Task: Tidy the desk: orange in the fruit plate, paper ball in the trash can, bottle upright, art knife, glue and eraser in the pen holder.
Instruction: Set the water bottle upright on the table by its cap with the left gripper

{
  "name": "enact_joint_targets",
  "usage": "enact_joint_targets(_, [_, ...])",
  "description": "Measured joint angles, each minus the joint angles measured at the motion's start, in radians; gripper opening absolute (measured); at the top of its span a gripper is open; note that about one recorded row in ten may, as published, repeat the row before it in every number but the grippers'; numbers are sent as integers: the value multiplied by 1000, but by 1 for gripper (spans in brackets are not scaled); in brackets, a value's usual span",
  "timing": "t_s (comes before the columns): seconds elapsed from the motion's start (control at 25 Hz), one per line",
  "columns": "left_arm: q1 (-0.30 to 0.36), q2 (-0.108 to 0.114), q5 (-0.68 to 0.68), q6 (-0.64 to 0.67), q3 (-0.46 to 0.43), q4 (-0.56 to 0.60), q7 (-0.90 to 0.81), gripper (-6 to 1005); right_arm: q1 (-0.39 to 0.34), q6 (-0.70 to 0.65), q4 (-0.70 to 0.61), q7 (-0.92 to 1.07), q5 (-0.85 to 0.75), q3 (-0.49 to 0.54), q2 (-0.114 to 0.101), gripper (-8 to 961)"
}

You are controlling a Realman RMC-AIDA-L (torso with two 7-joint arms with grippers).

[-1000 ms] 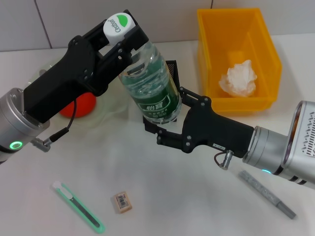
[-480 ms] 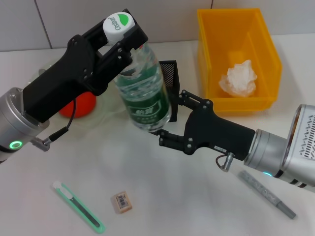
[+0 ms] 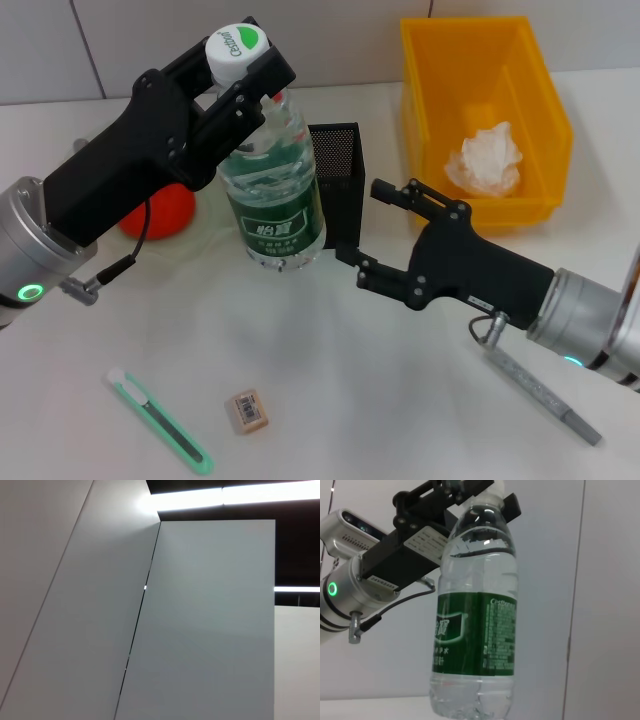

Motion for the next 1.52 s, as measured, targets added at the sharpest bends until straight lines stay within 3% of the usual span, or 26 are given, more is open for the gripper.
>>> enact_joint_targets(0.52, [99, 6, 0, -33, -8, 52, 30, 443, -89, -24, -80, 64, 0, 24, -7, 767])
enact_joint_targets(0.92, [170, 9, 8, -51, 1, 79, 58, 443, -90, -26, -98, 90, 0, 26, -7, 767])
enact_joint_targets(1.28, [175, 10, 8, -63, 2, 79, 62, 444, -88, -20, -102, 102, -1, 25, -7, 767])
enact_joint_targets(1.52, [248, 27, 9, -132, 4, 107, 102, 444, -92, -15, -108, 104, -1, 26, -7, 766])
